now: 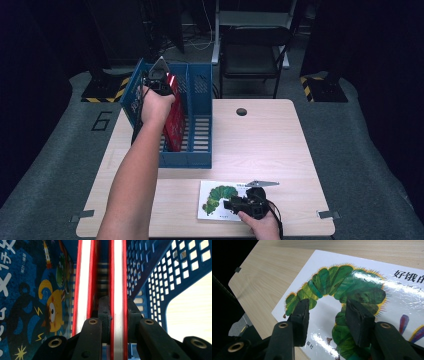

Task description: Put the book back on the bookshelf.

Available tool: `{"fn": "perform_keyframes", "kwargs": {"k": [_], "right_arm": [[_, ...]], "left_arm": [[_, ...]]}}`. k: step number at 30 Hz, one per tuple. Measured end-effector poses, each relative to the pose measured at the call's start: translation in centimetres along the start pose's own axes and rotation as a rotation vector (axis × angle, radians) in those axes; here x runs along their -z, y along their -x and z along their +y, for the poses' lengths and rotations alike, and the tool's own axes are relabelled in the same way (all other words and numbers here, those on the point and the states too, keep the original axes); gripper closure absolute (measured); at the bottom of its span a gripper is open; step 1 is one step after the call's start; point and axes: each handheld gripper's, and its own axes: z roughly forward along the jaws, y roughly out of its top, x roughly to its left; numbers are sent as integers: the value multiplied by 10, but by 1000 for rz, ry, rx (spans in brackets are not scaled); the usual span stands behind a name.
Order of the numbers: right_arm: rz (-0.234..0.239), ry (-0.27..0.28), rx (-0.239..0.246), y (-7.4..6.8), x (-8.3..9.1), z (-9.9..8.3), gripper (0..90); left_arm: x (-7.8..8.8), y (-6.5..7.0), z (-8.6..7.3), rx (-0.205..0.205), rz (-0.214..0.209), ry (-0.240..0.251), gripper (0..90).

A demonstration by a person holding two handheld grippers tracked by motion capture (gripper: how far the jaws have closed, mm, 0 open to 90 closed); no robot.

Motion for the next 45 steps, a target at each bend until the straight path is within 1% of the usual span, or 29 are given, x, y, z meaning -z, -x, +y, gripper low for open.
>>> {"fn": "perform_keyframes", "kwargs": {"k": [2, 3, 6, 9, 10, 11, 13, 15, 16, 17, 18, 20, 21, 22, 23, 24, 27, 29, 30, 31, 32, 35, 37, 40, 43, 44, 45], "right_arm": [[0, 0, -1, 0, 0, 0, 541], [0, 0, -1, 0, 0, 0, 541], [-1, -1, -1, 0, 0, 0, 541], [0, -1, 2, 0, 0, 0, 540], [-1, -1, 2, 0, 0, 0, 540], [0, -1, 2, 0, 0, 0, 540], [0, -2, 0, 0, 0, 0, 540], [-2, 0, 0, 0, 0, 0, 541], [-2, 0, 0, 0, 0, 0, 541], [0, -1, 0, 0, 0, 0, 540], [0, -1, 3, 0, 0, 0, 540], [0, -1, 2, 0, 0, 0, 540], [-1, -1, 2, 0, 0, 0, 540], [-1, 0, 4, 0, 0, 0, 540], [-1, 0, 4, 0, 0, 0, 540], [-1, 0, 4, 0, 0, 0, 540], [-1, 0, 4, 0, 0, 0, 540], [-2, 1, 3, 0, 0, 0, 540], [-2, 1, 4, 0, -1, 0, 540], [-1, 3, 5, 0, -1, 1, 540], [-1, 3, 6, 0, -1, 1, 541], [-3, 7, 5, 0, -1, 0, 540], [-3, 6, 5, 0, -1, 0, 540], [-5, 2, 6, -1, -1, 1, 541], [-5, 2, 6, -1, -1, 1, 540], [-5, 2, 5, -1, -1, 1, 540], [-5, 2, 5, -1, -1, 1, 540]], "left_arm": [[-1, 0, 0, -4, 3, -9, 792], [-1, 1, -1, 4, 6, 5, 792], [-1, 2, -3, -2, 13, 1, 783], [0, 2, -4, -10, 1, -9, 773], [2, 2, -4, -7, -8, 5, 760], [4, 3, -4, -4, -14, 13, 719], [9, 4, -3, -13, -24, -2, 684], [16, 5, -4, -23, -26, -1, 663], [16, 5, -4, -23, -26, -1, 645], [18, 6, -4, -14, -34, 6, 645], [20, 5, -5, -17, -43, 10, 629], [25, 6, -5, -25, -36, 12, 620], [28, 6, -5, -22, -39, 17, 608], [32, 5, -6, -33, -43, 18, 601], [34, 6, -6, -32, -44, 24, 596], [37, 5, -6, -39, -40, 20, 596], [48, 2, -10, -45, -50, 31, 596], [49, 2, -11, -44, -49, 33, 596], [52, 1, -12, -56, -51, 29, 596], [54, 1, -14, -60, -52, 31, 595], [58, 1, -17, -61, -53, 40, 588], [62, -3, -20, -59, -53, 40, 552], [64, -4, -21, -53, -51, 45, 514], [65, -8, -24, -52, -47, 41, 497], [60, -13, -27, -47, -45, 31, 461], [55, -16, -30, -40, -45, 21, 443], [55, -16, -30, -40, -45, 21, 443]]}}
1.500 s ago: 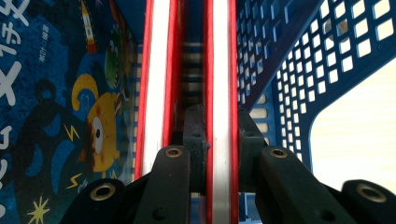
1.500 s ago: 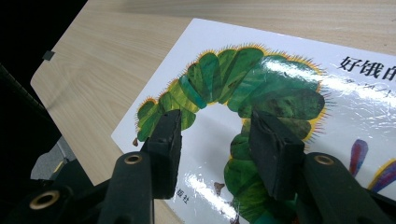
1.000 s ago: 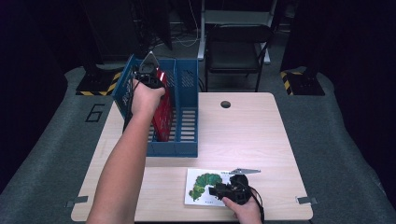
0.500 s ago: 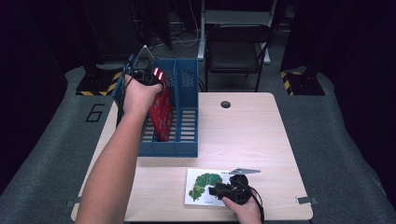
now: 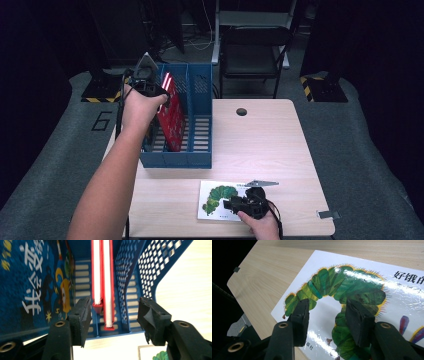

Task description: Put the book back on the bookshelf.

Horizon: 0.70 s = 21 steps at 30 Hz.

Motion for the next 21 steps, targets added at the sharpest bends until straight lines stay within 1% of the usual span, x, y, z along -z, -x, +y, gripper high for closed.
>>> {"fn": "perform_keyframes", "kwargs": {"k": [4, 5, 8, 10, 12, 13, 15, 19, 21], "right_arm": [[-1, 1, 1, 0, 0, 0, 540], [-1, 1, 1, 0, 0, 0, 540], [0, 1, 1, 0, 0, 0, 541], [-1, 1, -1, 0, 0, 0, 541], [0, 2, 2, 0, 0, 0, 541], [0, 7, 1, 0, -1, 0, 540], [0, 2, 2, 0, 0, 0, 540], [-2, 1, 3, 0, 0, 0, 540], [-4, 1, 0, 0, 0, 0, 539]], "left_arm": [[-14, -5, -6, 8, -6, -16, 437], [-14, -5, -6, 8, -6, -16, 437], [-21, -6, -10, 8, -12, -16, 437], [-27, -7, -14, 5, -17, -34, 437], [-27, -8, -16, 4, -18, -32, 437], [-27, -8, -19, -8, -23, -35, 439], [-27, -9, -22, -10, -29, -32, 449], [-33, -12, -26, -5, -37, -37, 473], [-38, -13, -28, -7, -41, -48, 470]]}}
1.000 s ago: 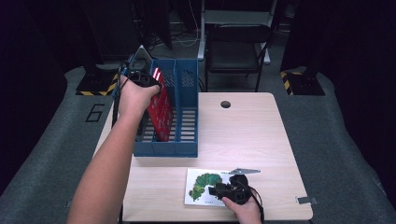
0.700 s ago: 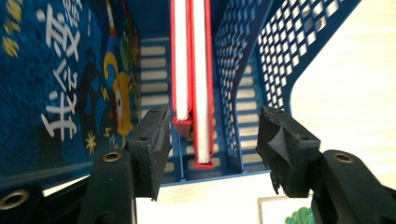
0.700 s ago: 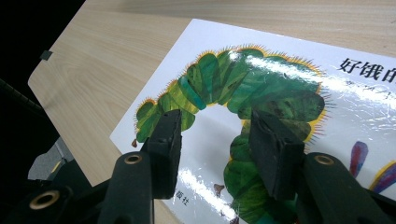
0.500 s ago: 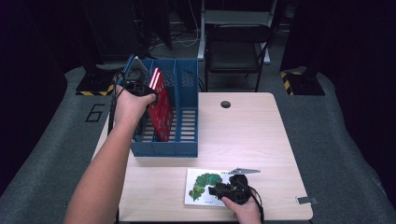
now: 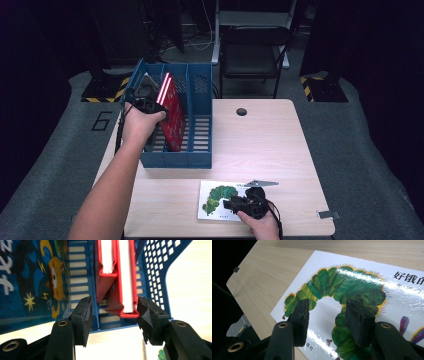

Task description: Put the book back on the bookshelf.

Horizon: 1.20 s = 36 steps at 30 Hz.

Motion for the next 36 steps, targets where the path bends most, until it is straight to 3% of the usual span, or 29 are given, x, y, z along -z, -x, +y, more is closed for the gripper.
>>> {"fn": "perform_keyframes", "kwargs": {"k": [14, 19, 26, 30, 36], "right_arm": [[6, 1, 2, 1, 0, 0, 539], [8, 3, 7, 2, 0, 0, 540], [8, 2, 4, 1, 0, 0, 540], [7, 1, 5, 1, 0, 0, 540], [6, 1, 9, 2, 1, 0, 540]], "left_arm": [[-19, -7, 9, 21, -7, 48, 506], [-20, -2, 14, 1, 1, 51, 574], [-21, -4, 17, 19, 16, 40, 639], [-21, -1, 20, 7, 50, 26, 673], [-21, -1, 22, 17, 47, 26, 690]]}}
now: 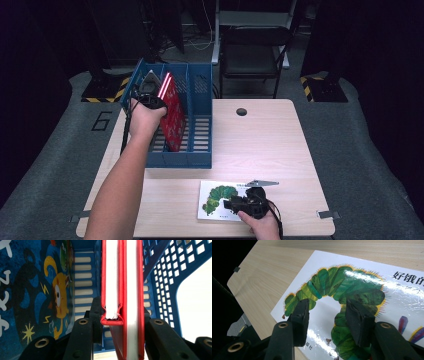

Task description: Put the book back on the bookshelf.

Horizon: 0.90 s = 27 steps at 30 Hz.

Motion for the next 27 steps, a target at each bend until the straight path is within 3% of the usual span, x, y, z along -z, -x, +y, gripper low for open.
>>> {"fn": "perform_keyframes", "kwargs": {"k": [14, 16, 27], "right_arm": [[-1, -2, -4, 1, 1, 0, 542], [-2, -2, -2, 1, 1, 0, 542], [-5, -2, 5, 0, 1, 0, 543]], "left_arm": [[0, 2, 13, 27, 2, 36, 692], [-3, 4, 14, 35, 11, 63, 692], [-3, 2, 10, 23, 10, 50, 681]]}}
